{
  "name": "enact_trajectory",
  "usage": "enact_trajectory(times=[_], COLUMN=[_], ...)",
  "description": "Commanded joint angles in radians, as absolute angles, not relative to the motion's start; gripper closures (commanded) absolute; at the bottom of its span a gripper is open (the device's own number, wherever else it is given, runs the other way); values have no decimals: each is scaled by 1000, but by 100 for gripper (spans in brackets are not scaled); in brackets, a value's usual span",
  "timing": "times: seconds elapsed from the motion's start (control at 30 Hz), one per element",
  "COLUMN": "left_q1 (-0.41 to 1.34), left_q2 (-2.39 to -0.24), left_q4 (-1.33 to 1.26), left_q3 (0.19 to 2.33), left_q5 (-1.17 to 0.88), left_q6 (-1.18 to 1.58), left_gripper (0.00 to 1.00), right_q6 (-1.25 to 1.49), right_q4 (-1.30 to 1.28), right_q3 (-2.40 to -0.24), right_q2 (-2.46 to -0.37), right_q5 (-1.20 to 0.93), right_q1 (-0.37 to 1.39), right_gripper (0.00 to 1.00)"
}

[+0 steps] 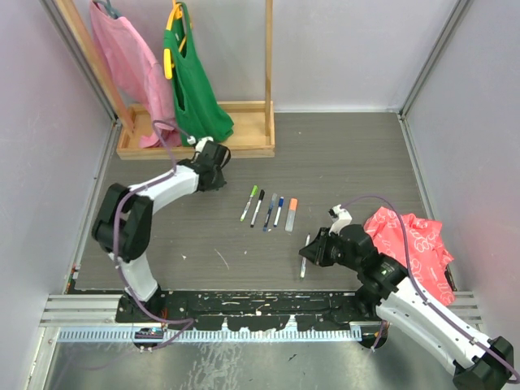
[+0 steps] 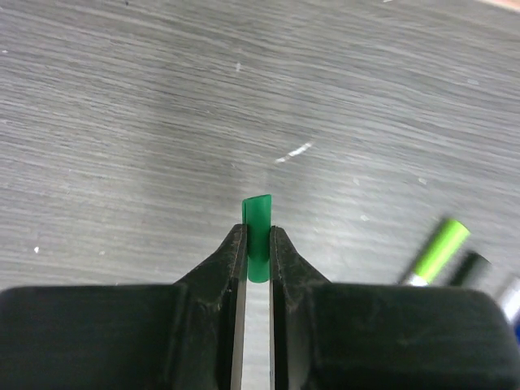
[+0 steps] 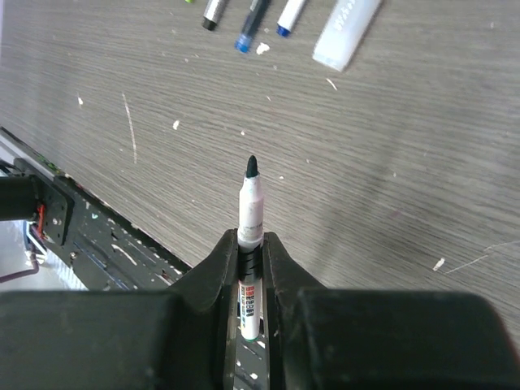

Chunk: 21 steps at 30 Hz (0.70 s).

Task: Insert the pens into the pen caps
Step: Pick up the pen cap from the center of the board.

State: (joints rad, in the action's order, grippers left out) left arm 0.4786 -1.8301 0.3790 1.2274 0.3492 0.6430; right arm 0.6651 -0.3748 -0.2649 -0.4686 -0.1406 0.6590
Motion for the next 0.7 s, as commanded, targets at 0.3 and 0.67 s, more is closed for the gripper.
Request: enact_trajectory(times=[0.3,0.67], left_q1=[645,1079], left_q2=[-1306,-1191], left_q4=[359,414], left_q3=[957,852], left_q5=[248,433], left_q6=[630,800], left_gripper=[100,100], right_q6=[545,536], right_q4=[-481,-562], right_q3=[-587,-647], right_q2=[-523,-480], right_q5=[-83,-39], right_q1=[658,657], right_gripper=[100,100])
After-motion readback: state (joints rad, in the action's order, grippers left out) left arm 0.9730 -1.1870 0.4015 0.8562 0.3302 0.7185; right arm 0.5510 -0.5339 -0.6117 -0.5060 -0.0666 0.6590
